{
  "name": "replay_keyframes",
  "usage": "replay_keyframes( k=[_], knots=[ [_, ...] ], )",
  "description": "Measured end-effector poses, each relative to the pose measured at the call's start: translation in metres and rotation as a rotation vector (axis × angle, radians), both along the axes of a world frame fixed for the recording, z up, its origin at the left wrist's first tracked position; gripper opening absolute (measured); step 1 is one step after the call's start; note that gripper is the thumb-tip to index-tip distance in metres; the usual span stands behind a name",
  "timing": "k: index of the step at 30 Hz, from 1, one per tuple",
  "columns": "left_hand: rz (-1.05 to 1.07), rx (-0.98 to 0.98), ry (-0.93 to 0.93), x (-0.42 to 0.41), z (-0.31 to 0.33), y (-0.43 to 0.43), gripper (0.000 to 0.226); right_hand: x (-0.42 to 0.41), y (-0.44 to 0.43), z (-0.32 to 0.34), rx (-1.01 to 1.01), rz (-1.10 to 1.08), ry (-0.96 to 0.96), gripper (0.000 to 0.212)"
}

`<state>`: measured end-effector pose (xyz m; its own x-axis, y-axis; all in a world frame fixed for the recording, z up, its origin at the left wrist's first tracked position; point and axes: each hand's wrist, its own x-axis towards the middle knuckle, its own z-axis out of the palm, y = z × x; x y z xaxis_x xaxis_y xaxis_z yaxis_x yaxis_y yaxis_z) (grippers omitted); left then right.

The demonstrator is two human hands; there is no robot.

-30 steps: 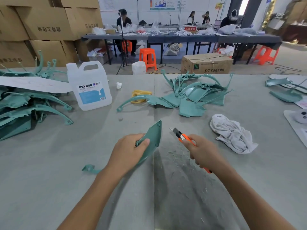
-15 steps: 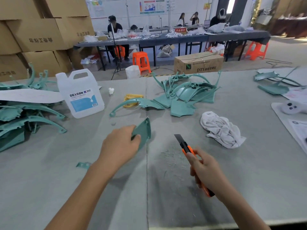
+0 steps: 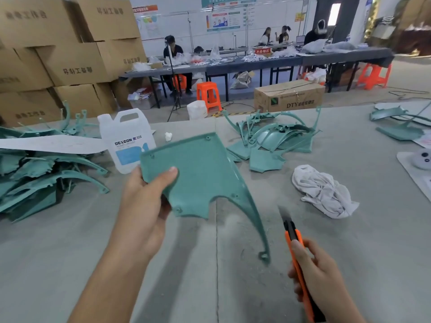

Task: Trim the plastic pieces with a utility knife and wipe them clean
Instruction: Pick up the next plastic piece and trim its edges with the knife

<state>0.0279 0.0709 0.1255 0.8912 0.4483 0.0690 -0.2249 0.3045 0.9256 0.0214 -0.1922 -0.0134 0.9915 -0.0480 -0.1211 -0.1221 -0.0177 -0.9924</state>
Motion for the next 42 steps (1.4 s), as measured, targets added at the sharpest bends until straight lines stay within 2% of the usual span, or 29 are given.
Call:
replay_keyframes(
  k=[3, 5, 8, 13, 17, 23, 35, 39, 42],
  knots=[
    [-0.090, -0.215, 0.052, -0.001, -0.019, -0.010, 0.028, -0.007, -0.006, 0.030, -0.050, -0.023, -0.096, 0.028],
    [-0.164, -0.328, 0.061, -0.001, -0.028, -0.018, 0.032, -0.008, -0.010, 0.058, -0.186, -0.033, -0.231, 0.032],
    [-0.228, -0.465, 0.064, 0.001, -0.035, -0.033, 0.034, -0.009, -0.002, 0.113, -0.456, 0.030, -0.447, 0.019],
    [-0.280, -0.427, 0.007, -0.002, -0.039, -0.058, 0.034, 0.012, 0.036, 0.182, -1.032, 0.352, -0.690, 0.040],
    [-0.322, -0.443, -0.040, -0.008, -0.038, -0.065, 0.036, 0.028, 0.055, 0.206, -1.351, 0.541, -0.793, 0.038],
    [-0.349, -0.436, -0.048, -0.015, -0.040, -0.064, 0.037, 0.038, 0.061, 0.207, -1.406, 0.637, -0.853, 0.036],
    [-0.322, -0.463, -0.076, -0.016, -0.045, -0.062, 0.043, 0.044, 0.063, 0.189, -1.293, 0.694, -0.893, 0.034],
    [-0.355, -0.470, -0.115, -0.019, -0.048, -0.063, 0.042, 0.071, 0.059, 0.192, -1.281, 0.608, -0.906, 0.039],
    [-0.364, -0.452, -0.082, -0.020, -0.055, -0.067, 0.042, 0.105, 0.050, 0.193, -1.414, 0.530, -0.838, 0.037]
  ],
)
